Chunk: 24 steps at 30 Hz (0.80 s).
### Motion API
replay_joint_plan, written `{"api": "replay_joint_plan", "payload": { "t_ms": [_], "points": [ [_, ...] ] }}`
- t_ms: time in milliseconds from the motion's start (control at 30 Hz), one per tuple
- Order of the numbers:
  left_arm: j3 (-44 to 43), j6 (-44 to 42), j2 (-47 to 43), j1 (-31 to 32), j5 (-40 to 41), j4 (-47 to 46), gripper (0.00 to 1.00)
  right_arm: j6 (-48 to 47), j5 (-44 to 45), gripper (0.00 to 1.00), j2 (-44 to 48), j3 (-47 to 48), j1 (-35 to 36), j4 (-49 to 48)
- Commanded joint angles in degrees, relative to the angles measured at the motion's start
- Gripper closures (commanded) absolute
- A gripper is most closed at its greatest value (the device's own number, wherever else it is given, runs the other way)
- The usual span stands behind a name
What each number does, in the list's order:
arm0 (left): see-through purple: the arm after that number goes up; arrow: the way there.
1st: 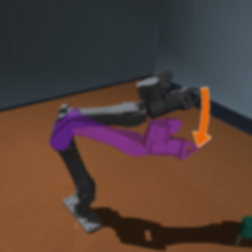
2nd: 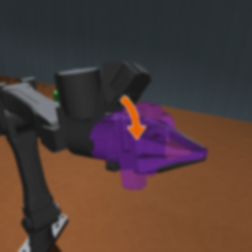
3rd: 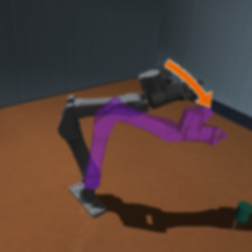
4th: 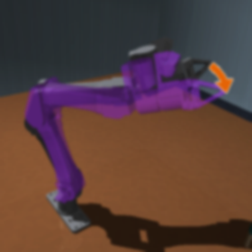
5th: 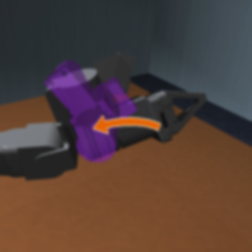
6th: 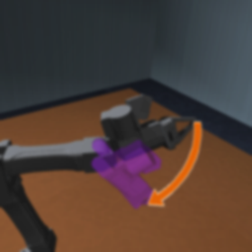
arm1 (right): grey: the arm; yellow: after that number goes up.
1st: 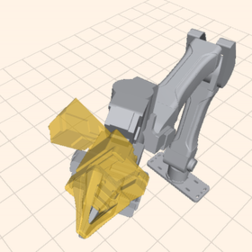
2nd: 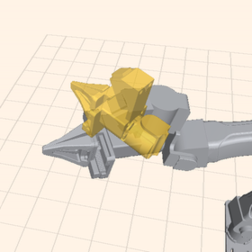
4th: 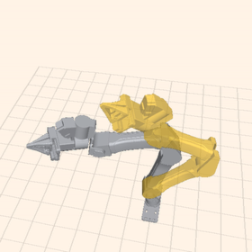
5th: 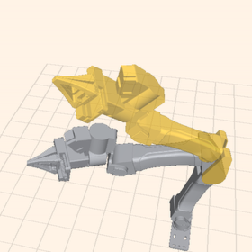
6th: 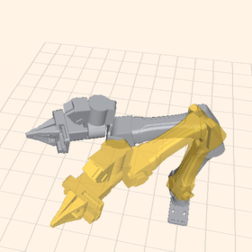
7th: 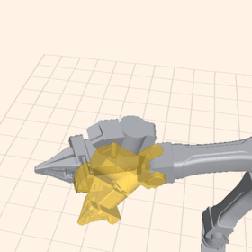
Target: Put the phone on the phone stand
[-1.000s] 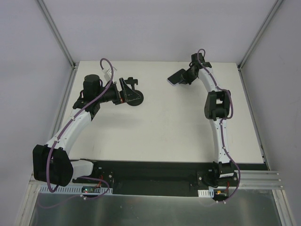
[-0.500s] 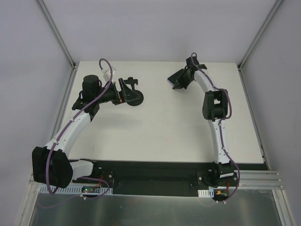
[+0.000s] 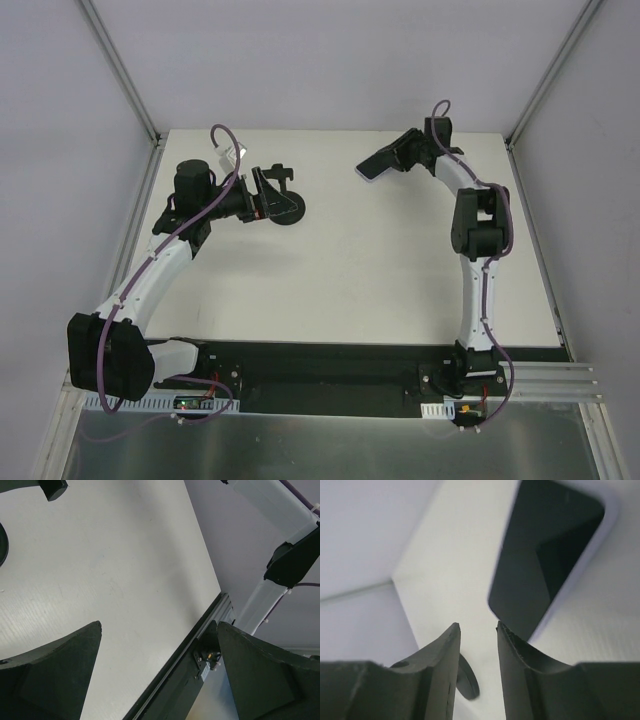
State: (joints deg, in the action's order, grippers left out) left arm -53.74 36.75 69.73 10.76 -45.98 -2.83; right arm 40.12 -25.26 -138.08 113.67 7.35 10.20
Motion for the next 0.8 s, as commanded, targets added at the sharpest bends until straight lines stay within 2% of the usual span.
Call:
{"api": "replay_joint_plan", "payload": {
  "t_ms": [0, 100, 267, 567, 767],
  "points": [
    [-0.1, -2.8, -0.8, 0.1, 0.5, -3.1, 0.02, 10.1, 4.8, 0.7, -2.3, 2.2, -4.0, -20.6],
    [-0.4, -4.0, -0.5, 0.4, 0.4, -3.1, 0.02, 8.8, 9.5, 0.76, -8.1, 11.5, -5.1, -20.1],
    [-0.8, -5.6, -0.5, 1.1, -0.3, -3.1, 0.02, 8.7, 15.0, 0.75, -17.6, 26.9, -6.2, -15.4],
    [-1.3, -6.3, -0.7, 1.4, -1.1, -3.0, 0.02, 9.2, 17.3, 0.69, -25.2, 31.7, -3.8, -13.8],
    [-1.2, -6.2, -1.3, 1.3, -0.9, -3.0, 0.02, 14.6, 11.4, 0.7, -26.4, 32.3, -2.0, -6.3]
  ]
}}
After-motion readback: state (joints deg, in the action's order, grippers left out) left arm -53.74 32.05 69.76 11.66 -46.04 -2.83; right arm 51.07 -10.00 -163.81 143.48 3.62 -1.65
